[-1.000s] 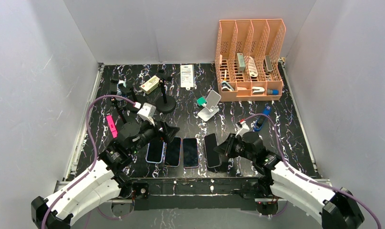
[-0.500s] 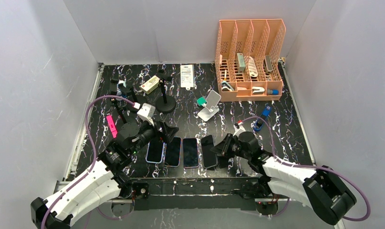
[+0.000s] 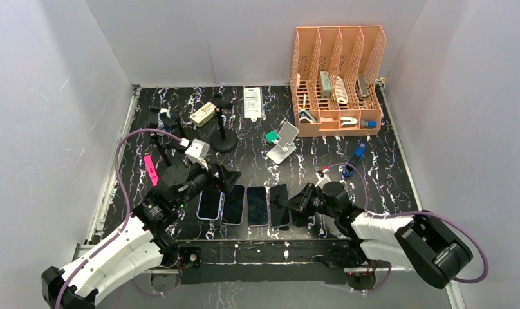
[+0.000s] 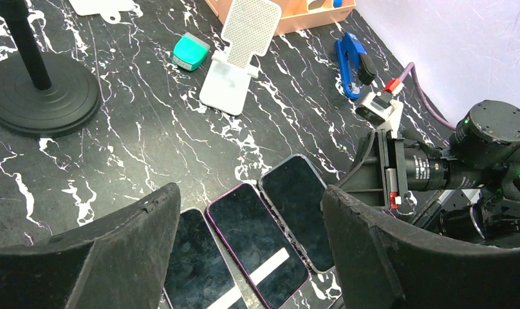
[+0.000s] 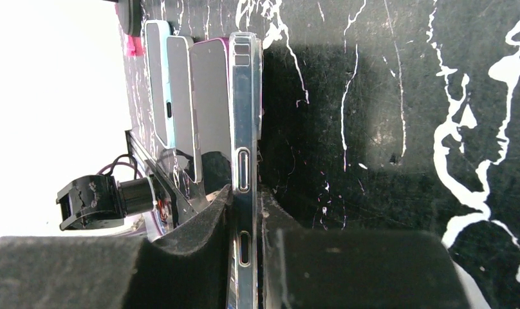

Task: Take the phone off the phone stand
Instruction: Place the phone at the center of the board.

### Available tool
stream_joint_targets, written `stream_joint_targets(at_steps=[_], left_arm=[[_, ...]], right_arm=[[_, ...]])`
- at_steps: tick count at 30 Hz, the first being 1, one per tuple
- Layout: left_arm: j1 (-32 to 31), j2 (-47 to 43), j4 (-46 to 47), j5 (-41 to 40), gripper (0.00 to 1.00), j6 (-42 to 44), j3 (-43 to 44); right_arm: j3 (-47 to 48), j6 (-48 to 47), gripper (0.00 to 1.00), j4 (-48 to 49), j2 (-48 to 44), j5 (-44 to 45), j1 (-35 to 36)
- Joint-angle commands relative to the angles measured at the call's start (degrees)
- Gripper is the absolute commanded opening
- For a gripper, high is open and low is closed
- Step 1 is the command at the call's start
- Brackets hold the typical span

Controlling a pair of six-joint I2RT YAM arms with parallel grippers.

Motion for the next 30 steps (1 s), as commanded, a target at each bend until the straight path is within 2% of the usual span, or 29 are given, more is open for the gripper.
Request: stream_joint_targets(at_steps=[1, 7, 10, 14, 17, 18, 19, 21, 26, 30], left_arm=[[-0.13, 0.53, 0.07, -2.05, 0.78, -0.73, 0.88], [-0.13, 0.60, -1.22, -4.29, 0.79, -1.23, 1.29], [-0.14, 0.52, -1.22, -4.27, 0.79, -1.29, 1.29], [-0.07, 1.70, -1.48, -4.13, 0.79, -1.53, 1.65], [-0.14, 2.11, -2.07, -6.55, 0.79, -3.06, 1.88], [-0.14, 2.30, -2.16, -7.29, 0.80, -3.27, 2.07], [-0.08, 2.62, -2.20, -8.13, 0.80, -3.36, 2.17], [-0.13, 3.27, -4.64, -11.22, 0.80, -4.65, 2.47], [-0.12, 5.98, -8.42, -16.45, 0.80, -8.87, 5.43], [-0.11, 7.48, -11.27, -21.06, 0.80, -11.82, 7.57]], right_arm=[[1.10, 0.43, 0.03, 5.53, 3.40, -1.40, -0.07], [-0.02, 0.49, 0.28, 4.71, 1.74, 0.33, -0.07], [-0.15, -0.30, 0.40, -0.18, -2.42, 2.44, -0.07], [-1.19, -0.60, 0.51, -5.06, -7.58, 5.18, -0.15], [-1.14, -0.83, 0.64, -10.46, -11.34, 7.60, -0.06], [-0.94, -0.90, 0.69, -12.96, -12.88, 8.70, -0.07], [-0.72, -0.89, 0.82, -16.53, -14.78, 10.54, -0.07], [0.18, -0.93, 0.96, -22.87, -18.82, 14.32, -0.07], [4.58, -2.37, 0.99, -38.40, -29.20, 23.18, -0.13], [10.86, -7.02, 0.99, -45.58, -33.47, 26.91, -0.05]])
